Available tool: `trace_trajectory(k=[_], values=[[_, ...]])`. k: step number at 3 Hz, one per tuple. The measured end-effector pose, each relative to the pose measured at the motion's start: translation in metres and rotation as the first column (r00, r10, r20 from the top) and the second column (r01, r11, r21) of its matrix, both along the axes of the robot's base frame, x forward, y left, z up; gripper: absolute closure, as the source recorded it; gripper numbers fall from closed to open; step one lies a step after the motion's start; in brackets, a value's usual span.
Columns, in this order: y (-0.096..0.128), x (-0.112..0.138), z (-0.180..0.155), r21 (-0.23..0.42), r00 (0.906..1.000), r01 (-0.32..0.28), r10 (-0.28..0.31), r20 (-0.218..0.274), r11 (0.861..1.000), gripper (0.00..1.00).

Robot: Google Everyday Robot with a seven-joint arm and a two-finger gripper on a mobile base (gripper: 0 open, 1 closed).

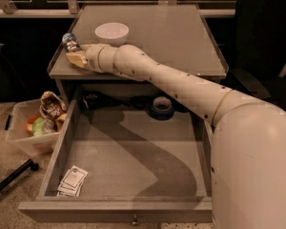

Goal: Place redbull can into top drawer

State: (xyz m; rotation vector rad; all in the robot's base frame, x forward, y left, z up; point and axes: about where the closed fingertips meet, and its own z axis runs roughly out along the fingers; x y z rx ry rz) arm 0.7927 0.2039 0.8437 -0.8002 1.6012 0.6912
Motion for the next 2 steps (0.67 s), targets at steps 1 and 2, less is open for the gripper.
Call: trace_trajectory(k=[1,2], values=[[-0.0052,-0.0022,0.0030,0.002,0.9999,0.013,-0.013,0.003,1.000,0.89],[-0.0097,-0.0047,0.0056,0.002,0.9997,0.023,-0.023,0.006,1.000,1.00]])
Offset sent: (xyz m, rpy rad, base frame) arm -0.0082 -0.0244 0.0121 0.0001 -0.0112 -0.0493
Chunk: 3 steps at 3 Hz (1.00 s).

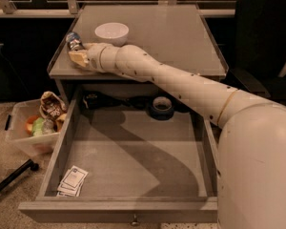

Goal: Place redbull can into top drawer

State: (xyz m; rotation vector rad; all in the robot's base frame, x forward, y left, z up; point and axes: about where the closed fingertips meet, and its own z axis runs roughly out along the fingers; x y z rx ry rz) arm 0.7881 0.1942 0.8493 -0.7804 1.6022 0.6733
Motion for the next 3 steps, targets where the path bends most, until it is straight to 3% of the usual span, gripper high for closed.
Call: trace_trajectory(k=[1,3], values=[[-0.011,-0.006,0.008,0.002,0.9999,0.009,-0.009,0.005,1.000,1.00],[-0.063,-0.034,0.043,0.005,0.9984,-0.056,0.056,0.004,0.998,1.00]])
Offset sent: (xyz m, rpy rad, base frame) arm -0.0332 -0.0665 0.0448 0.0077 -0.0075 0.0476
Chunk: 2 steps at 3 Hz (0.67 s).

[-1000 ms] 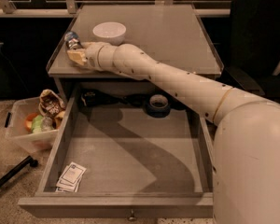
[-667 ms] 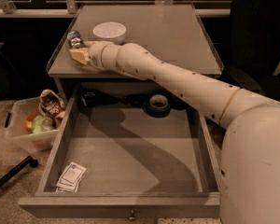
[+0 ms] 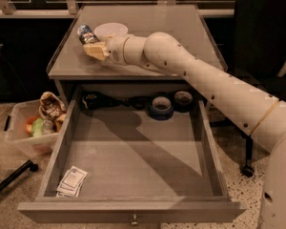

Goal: Place redbull can into top drawer

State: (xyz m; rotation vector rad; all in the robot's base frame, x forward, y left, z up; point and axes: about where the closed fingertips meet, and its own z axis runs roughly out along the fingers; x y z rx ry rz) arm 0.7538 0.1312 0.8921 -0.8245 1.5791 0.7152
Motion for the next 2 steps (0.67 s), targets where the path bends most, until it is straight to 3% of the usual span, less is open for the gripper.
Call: trace_trajectory(k=[2], values=[[-0.071,-0.047,0.026,-0.019,0.9933,-0.110,0.109,-0.037,0.994,1.00]])
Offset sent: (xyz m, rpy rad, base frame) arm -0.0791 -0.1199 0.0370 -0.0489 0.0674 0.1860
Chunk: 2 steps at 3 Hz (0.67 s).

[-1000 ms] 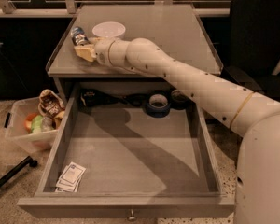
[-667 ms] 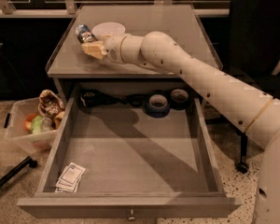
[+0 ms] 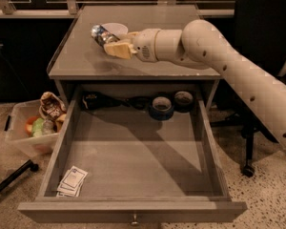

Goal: Place redbull can into top drawer

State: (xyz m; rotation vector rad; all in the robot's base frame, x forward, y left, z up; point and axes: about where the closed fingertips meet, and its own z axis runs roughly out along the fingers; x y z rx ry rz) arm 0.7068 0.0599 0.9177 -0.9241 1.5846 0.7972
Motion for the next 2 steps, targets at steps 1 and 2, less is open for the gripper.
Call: trace_trajectory(k=[1,2], values=[[-0.034,-0.023,0.005,-0.002,0.9965,-0.081,0.081,-0.021,0.997,1.00],[-0.057,-0.042,0.008,0.022,0.9800,-0.198,0.198,-0.014,0.980,1.00]])
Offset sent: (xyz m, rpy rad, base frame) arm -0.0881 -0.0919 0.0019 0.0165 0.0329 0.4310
